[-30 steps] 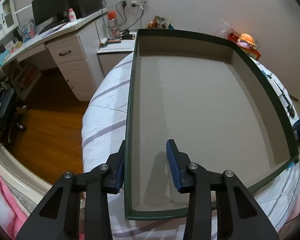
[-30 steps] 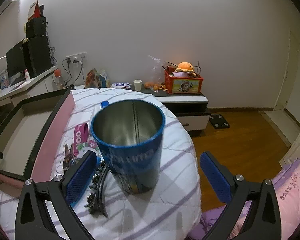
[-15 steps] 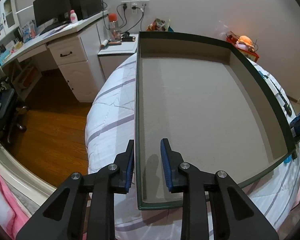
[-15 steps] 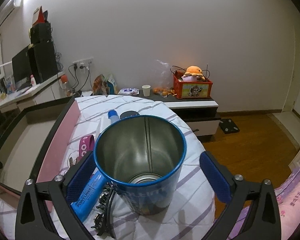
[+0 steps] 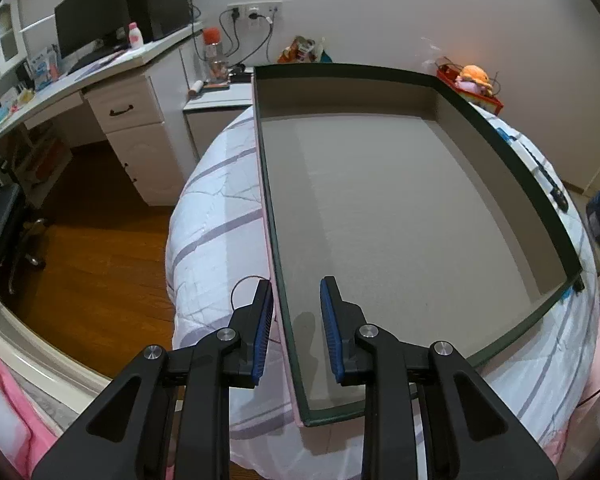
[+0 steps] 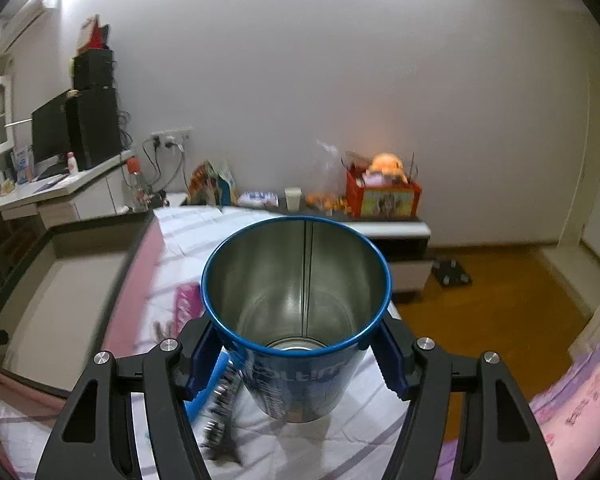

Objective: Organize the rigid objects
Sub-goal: 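Carry the can into the tray and set it upright, opening the right gripper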

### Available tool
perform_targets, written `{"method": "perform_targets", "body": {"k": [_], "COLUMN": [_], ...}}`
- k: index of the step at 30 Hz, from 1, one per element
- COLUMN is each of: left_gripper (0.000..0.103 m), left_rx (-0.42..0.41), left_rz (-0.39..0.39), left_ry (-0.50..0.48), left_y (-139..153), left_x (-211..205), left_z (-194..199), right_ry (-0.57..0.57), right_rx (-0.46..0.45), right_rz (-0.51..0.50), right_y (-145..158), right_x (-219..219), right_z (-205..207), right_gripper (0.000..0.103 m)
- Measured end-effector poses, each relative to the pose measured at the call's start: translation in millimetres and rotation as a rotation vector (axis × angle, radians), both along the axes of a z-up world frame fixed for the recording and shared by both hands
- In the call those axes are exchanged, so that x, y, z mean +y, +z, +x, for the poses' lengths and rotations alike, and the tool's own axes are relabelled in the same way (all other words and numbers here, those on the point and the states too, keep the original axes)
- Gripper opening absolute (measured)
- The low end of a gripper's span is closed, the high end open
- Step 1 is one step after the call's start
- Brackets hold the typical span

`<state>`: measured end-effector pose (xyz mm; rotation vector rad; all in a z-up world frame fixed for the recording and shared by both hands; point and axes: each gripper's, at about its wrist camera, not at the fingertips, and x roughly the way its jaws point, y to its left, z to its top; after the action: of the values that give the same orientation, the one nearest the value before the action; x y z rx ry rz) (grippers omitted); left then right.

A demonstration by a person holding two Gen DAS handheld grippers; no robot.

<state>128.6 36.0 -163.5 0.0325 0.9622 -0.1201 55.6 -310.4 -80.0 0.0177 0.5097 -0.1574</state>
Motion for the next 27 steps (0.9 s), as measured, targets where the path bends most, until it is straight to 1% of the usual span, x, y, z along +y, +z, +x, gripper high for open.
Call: {"method": "perform_targets", "body": {"k": [2, 3, 5, 7, 8, 9, 10, 14, 17, 20, 22, 25, 27], "left_gripper": [0.022, 0.022, 0.022, 0.023, 0.023, 0.024, 0.024, 0.023, 0.024, 0.024, 0.024, 0.025, 0.025], "left_rx": [-0.004, -0.006, -0.011, -0.012, -0.01, -0.008, -0.007, -0.008, -0.007, -0.009, -0.01, -0.01, -0.011], "left_rz": [-0.019, -0.022, -0.023, -0.028, -0.03, -0.035, -0.043, -0.047, -0.053, -0.056, -0.058, -0.059, -0.059], "left_ry": [-0.008, -0.012, -0.011, -0.011, -0.011, -0.013, -0.011, -0.008, -0.007, -0.007, -0.007, -0.006, -0.005], "left_y": [1.8, 2.5, 2.7, 2.4, 1.7, 1.5, 1.0, 0.8, -0.4, -0.5, -0.6, -0.8, -0.6], "left_x": [2.5, 2.8, 2.2, 2.9, 4.3, 5.7, 7.0, 8.2, 9.6, 10.0, 9.7, 9.0, 8.3], "left_z": [-2.6, -3.8, -4.7, -4.1, -4.6, -4.0, -3.7, -3.3, -3.9, -4.6, -5.0, -5.1, -5.4], "right_ry": [0.053, 0.073, 0.157, 0.222, 0.274, 0.301, 0.359, 0.478, 0.534, 0.564, 0.583, 0.588, 0.597], "right_rx": [-0.036, -0.047, -0.067, -0.075, -0.068, -0.064, -0.059, 0.009, 0.059, 0.1, 0.117, 0.137, 0.147], "right_rz": [-0.018, -0.02, -0.02, -0.019, -0.024, -0.025, -0.018, -0.024, 0.002, 0.01, 0.02, 0.009, 0.022], "right_y": [16.4, 20.7, 31.3, 35.3, 35.9, 34.7, 31.9, 13.0, -2.6, -15.6, -18.6, -25.4, -28.3], "right_x": [20.9, 28.1, 54.0, 78.3, 97.7, 107.8, 126.5, 177.4, 196.8, 208.8, 209.6, 218.0, 221.2], "right_z": [-1.2, 0.1, 3.8, 10.6, 17.0, 19.6, 26.1, 48.8, 60.4, 65.1, 67.2, 73.4, 73.2], "right_gripper": [0.068, 0.068, 0.068, 0.068, 0.068, 0.068, 0.068, 0.068, 0.068, 0.068, 0.068, 0.068, 0.068]}}
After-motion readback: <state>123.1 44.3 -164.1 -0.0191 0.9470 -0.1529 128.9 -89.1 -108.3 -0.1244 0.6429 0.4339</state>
